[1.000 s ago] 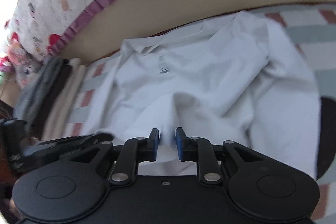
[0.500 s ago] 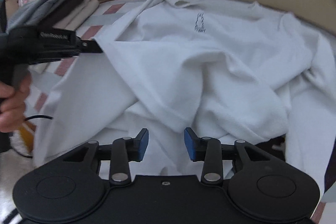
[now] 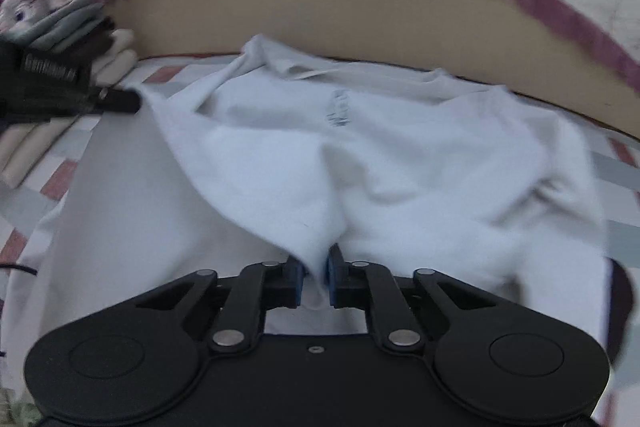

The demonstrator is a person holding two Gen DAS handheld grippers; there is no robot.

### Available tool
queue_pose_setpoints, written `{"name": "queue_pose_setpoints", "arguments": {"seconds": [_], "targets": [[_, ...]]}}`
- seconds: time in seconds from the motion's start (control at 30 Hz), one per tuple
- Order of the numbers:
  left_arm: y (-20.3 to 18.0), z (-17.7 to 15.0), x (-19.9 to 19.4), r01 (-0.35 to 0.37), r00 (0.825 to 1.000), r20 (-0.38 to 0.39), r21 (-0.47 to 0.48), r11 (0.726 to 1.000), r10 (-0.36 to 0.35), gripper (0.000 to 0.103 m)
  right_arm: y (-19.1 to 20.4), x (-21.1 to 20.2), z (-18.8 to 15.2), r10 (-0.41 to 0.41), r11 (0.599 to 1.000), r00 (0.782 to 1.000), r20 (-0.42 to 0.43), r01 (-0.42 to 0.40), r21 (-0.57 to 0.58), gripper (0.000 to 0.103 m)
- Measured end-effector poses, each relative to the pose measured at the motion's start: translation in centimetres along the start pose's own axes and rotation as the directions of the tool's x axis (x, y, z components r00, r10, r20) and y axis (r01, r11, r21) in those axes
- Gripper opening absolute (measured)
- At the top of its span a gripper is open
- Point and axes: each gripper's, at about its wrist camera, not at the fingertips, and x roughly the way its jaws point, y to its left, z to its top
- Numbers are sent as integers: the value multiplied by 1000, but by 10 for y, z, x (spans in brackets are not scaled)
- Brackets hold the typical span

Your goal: Fold clothes

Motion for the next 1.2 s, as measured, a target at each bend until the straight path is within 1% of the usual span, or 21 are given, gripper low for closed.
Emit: {"name": "queue_pose_setpoints", "arguments": {"seconds": [0.07,0.1,0.13,0.17,0.2,0.23,0.27,0.33,0.37,0.47,0.53,0.57,0.63,0.7,0.77,0.83,0.93,1.0,1.07,1.13,1.2], "targets": [[-5,0,-5,3,1000,14,22,1000,-3,5,-17,-26,5,-10,997,1000,-1,10,76,9],[-12,-3,-7,-47,999,19,88,995,45,5,-27,-45,6,-13,992,1000,22,10,123,9],[-21,-7,-9,-102,995,28,161,982,99,5,-35,-68,2,4,988,997,75,-16,156,9],[-25,-11,-11,-96,995,23,185,978,93,5,-42,-93,-3,30,983,990,138,-54,178,9],[-28,-15,-14,-82,997,17,204,976,80,5,-45,-112,-9,21,983,984,176,-52,176,8],[-30,-17,-15,-37,999,-24,197,980,42,5,-45,-128,-15,-8,986,980,201,-25,162,8],[-31,-19,-16,12,998,-68,185,983,1,5,-45,-140,-20,-64,990,975,214,35,136,8],[-37,-24,-21,79,991,-124,190,978,-56,6,-44,-159,-26,-191,981,954,233,177,78,8],[-43,-30,-27,97,989,-134,222,970,-69,7,-48,-166,-25,-220,975,944,245,208,74,8],[-59,-50,-41,144,979,-183,333,932,-86,9,-71,-190,-8,-252,967,924,289,225,124,8],[-63,-64,-52,178,967,-238,357,917,-95,9,-87,-201,6,-262,964,914,310,232,131,8],[-61,-68,-57,198,959,-262,338,920,-110,10,-95,-204,13,-262,964,912,316,232,130,8],[-56,-75,-68,236,941,-308,291,927,-143,17,-108,-204,22,-252,966,912,323,219,134,8],[-58,-82,-80,234,940,-313,297,926,-137,35,-119,-198,25,-242,967,913,327,201,154,8],[-60,-88,-92,230,940,-315,306,924,-129,49,-127,-191,19,-238,965,913,331,182,190,8],[-66,-96,-101,222,938,-328,329,918,-109,51,-129,-183,13,-241,958,922,302,178,223,8],[-82,-113,-102,201,910,-409,311,929,-60,54,-138,-183,4,-226,951,934,276,151,269,8],[-95,-129,-101,198,905,-424,330,923,-42,64,-141,-185,-1,-240,946,936,258,166,277,8],[-111,-148,-94,188,898,-439,429,883,22,66,-146,-186,-4,-242,941,937,252,163,295,8],[-125,-166,-80,128,895,-421,560,819,148,66,-149,-186,-5,-225,939,942,249,142,314,8],[-132,-176,-72,74,889,-389,639,765,240,65,-149,-186,-6,-227,939,943,243,146,310,8]]}}
